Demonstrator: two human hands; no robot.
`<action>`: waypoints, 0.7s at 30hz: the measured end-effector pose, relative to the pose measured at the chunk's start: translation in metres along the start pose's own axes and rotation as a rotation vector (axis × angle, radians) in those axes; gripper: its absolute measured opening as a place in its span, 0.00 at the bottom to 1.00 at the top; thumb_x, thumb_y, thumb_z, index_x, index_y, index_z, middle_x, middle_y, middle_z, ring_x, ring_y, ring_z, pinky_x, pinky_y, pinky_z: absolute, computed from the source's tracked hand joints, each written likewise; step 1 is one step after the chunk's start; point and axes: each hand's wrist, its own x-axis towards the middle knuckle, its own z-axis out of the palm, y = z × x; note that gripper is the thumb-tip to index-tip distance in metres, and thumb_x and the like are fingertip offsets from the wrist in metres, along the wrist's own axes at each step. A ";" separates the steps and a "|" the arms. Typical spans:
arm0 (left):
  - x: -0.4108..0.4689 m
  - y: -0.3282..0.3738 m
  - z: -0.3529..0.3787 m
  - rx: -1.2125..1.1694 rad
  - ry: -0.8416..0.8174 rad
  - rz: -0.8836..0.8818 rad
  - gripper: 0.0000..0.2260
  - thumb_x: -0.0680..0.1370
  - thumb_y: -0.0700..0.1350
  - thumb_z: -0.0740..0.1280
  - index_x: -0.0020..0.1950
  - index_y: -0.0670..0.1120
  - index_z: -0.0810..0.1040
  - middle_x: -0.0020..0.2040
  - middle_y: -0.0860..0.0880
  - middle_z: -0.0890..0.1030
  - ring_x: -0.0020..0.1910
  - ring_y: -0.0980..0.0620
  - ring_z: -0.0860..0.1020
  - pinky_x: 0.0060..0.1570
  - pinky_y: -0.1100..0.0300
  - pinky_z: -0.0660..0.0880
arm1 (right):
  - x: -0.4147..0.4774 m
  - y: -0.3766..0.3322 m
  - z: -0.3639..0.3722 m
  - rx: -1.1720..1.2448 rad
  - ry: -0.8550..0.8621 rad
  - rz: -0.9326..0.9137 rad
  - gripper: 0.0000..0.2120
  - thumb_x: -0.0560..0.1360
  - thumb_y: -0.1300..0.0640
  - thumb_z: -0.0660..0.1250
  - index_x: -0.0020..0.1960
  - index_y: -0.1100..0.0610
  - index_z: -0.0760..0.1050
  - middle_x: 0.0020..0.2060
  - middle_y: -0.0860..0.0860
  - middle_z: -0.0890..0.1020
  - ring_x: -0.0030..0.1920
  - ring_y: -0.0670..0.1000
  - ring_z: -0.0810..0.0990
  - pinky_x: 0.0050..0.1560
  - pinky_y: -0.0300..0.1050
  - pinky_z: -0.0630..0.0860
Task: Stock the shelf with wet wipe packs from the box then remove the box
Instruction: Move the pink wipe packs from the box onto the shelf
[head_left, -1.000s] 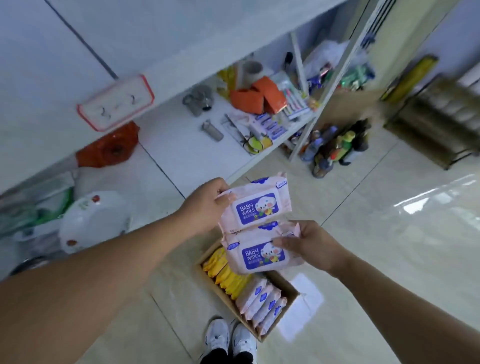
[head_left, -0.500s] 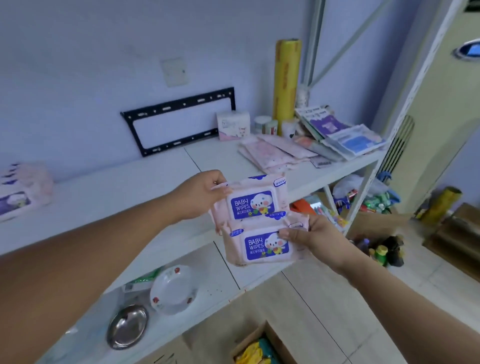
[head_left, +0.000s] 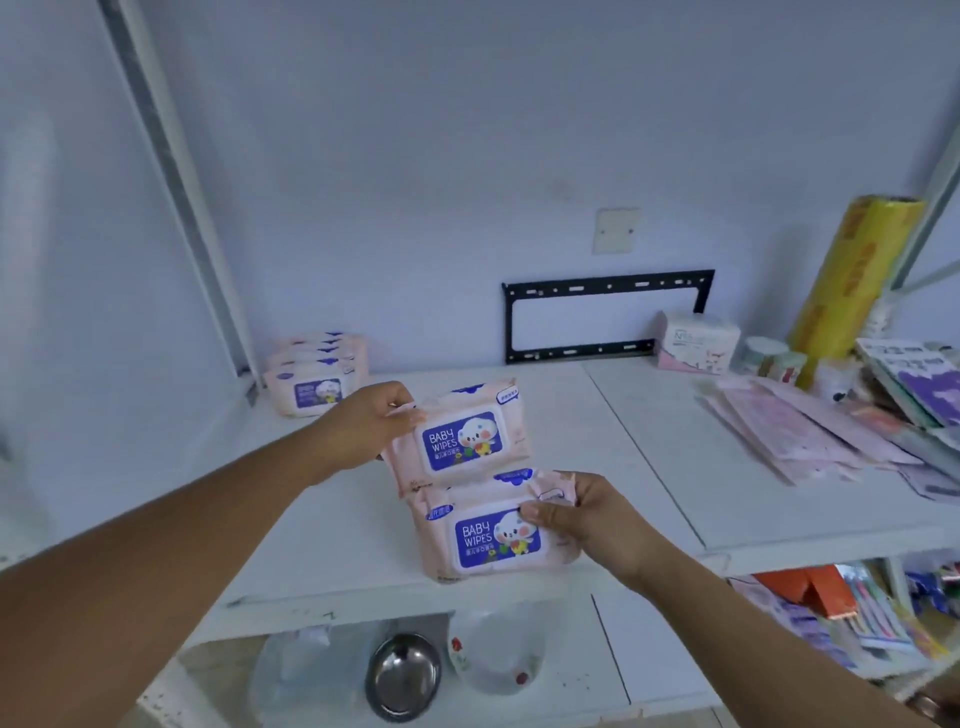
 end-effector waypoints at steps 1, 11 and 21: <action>0.005 -0.015 -0.016 0.034 0.018 -0.020 0.09 0.81 0.51 0.68 0.44 0.49 0.74 0.40 0.50 0.79 0.37 0.54 0.75 0.34 0.60 0.73 | 0.018 -0.001 0.015 -0.002 -0.019 0.003 0.15 0.75 0.55 0.75 0.60 0.57 0.82 0.53 0.56 0.87 0.53 0.58 0.87 0.61 0.60 0.80; 0.072 -0.114 -0.128 0.290 -0.010 -0.092 0.09 0.81 0.48 0.67 0.43 0.49 0.72 0.40 0.50 0.74 0.35 0.53 0.71 0.32 0.61 0.67 | 0.164 -0.002 0.134 0.039 -0.077 0.014 0.12 0.75 0.54 0.75 0.56 0.58 0.83 0.49 0.58 0.88 0.45 0.55 0.86 0.38 0.43 0.77; 0.142 -0.167 -0.159 0.399 -0.037 -0.176 0.09 0.82 0.48 0.66 0.42 0.50 0.72 0.41 0.53 0.74 0.39 0.53 0.72 0.32 0.63 0.67 | 0.265 0.014 0.176 0.078 -0.075 0.044 0.04 0.76 0.60 0.75 0.48 0.54 0.80 0.34 0.45 0.86 0.32 0.44 0.81 0.32 0.38 0.75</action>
